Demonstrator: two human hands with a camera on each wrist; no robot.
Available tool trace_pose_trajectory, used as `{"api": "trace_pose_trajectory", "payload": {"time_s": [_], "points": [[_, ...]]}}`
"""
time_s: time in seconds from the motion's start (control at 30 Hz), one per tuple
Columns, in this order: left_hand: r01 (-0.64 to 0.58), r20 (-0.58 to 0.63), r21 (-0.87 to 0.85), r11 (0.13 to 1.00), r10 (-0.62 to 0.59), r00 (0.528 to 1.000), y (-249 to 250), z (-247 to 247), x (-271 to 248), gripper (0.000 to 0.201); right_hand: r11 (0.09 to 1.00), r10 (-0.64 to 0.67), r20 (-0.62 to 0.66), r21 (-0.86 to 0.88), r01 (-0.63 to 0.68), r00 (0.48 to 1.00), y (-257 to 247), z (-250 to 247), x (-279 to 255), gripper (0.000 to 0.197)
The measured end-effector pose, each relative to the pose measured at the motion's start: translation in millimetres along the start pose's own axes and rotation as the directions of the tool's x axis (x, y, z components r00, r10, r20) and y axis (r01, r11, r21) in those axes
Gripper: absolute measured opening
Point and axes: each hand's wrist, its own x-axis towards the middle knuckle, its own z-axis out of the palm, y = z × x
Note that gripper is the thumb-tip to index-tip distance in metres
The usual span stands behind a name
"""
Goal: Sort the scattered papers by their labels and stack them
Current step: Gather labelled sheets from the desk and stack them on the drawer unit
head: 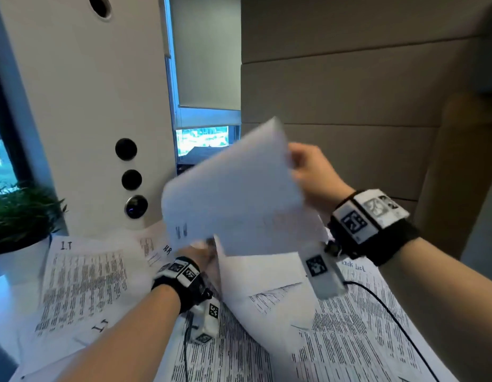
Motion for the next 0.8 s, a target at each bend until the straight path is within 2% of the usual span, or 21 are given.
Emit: {"api": "trace_pose_trajectory", "payload": {"time_s": [0.07, 0.1, 0.13, 0.17, 0.2, 0.23, 0.27, 0.37, 0.43, 0.5, 0.57, 0.6, 0.67, 0.73, 0.8], "points": [[-0.111, -0.100, -0.065, 0.992, 0.104, 0.990, 12, -3, -22, 0.078, 0.983, 0.152, -0.193, 0.136, -0.127, 0.969, 4, -10, 10, 0.025], [-0.142, -0.114, -0.007, 0.990, 0.140, 0.984, 12, -7, -21, 0.079, 0.964, 0.245, -0.254, 0.170, -0.206, 0.936, 18, -17, 12, 0.022], [-0.173, -0.118, 0.016, 0.985, 0.173, 0.978, 16, -10, -29, 0.078, 0.929, 0.357, -0.266, 0.201, -0.310, 0.896, 36, -22, 9, 0.017], [-0.146, -0.106, 0.022, 0.989, 0.148, 0.983, 16, -13, -32, 0.072, 0.877, 0.471, -0.239, 0.229, -0.422, 0.849, 56, -26, 0, 0.008], [-0.137, -0.113, 0.024, 0.990, 0.138, 0.984, 15, -15, -33, 0.070, 0.821, 0.569, -0.194, 0.185, -0.540, 0.799, 78, -29, -10, 0.009], [-0.123, -0.133, 0.062, 0.990, 0.131, 0.982, 16, -16, -34, 0.069, 0.769, 0.638, -0.172, 0.096, -0.632, 0.751, 99, -32, -21, 0.020], [-0.147, -0.172, 0.078, 0.986, 0.158, 0.972, 13, -15, -28, 0.069, 0.729, 0.674, -0.172, -0.001, -0.684, 0.718, 113, -36, -33, 0.023], [-0.198, -0.186, 0.105, 0.974, 0.215, 0.959, 9, -15, -20, 0.043, 0.596, 0.734, -0.206, -0.262, -0.759, 0.648, 137, -48, -62, 0.015], [-0.227, -0.212, 0.074, 0.971, 0.237, 0.948, 8, -12, -22, 0.035, 0.530, 0.797, -0.091, -0.369, -0.764, 0.597, 135, -46, -72, 0.005], [-0.271, -0.271, 0.033, 0.962, 0.269, 0.924, 6, -7, -23, 0.030, 0.579, 0.797, 0.037, -0.331, -0.745, 0.604, 133, -36, -73, 0.004], [-0.272, -0.277, 0.002, 0.962, 0.262, 0.925, 5, -3, -22, 0.029, 0.620, 0.772, 0.058, -0.289, -0.729, 0.633, 140, -25, -66, 0.006], [-0.277, -0.278, 0.025, 0.961, 0.273, 0.921, 6, -3, -25, 0.027, 0.617, 0.775, 0.054, -0.279, -0.736, 0.630, 143, -21, -63, 0.011], [-0.352, -0.263, 0.099, 0.931, 0.365, 0.893, 5, -3, -27, 0.018, 0.580, 0.797, 0.006, -0.282, -0.764, 0.604, 150, -16, -60, 0.014], [-0.423, -0.203, 0.129, 0.897, 0.441, 0.874, 5, -4, -30, 0.025, 0.517, 0.835, -0.030, -0.298, -0.802, 0.550, 161, -13, -63, 0.021], [-0.403, -0.108, 0.094, 0.910, 0.412, 0.905, 2, -4, -26, 0.033, 0.477, 0.865, 0.005, -0.317, -0.820, 0.501, 171, -7, -66, 0.028]]}}
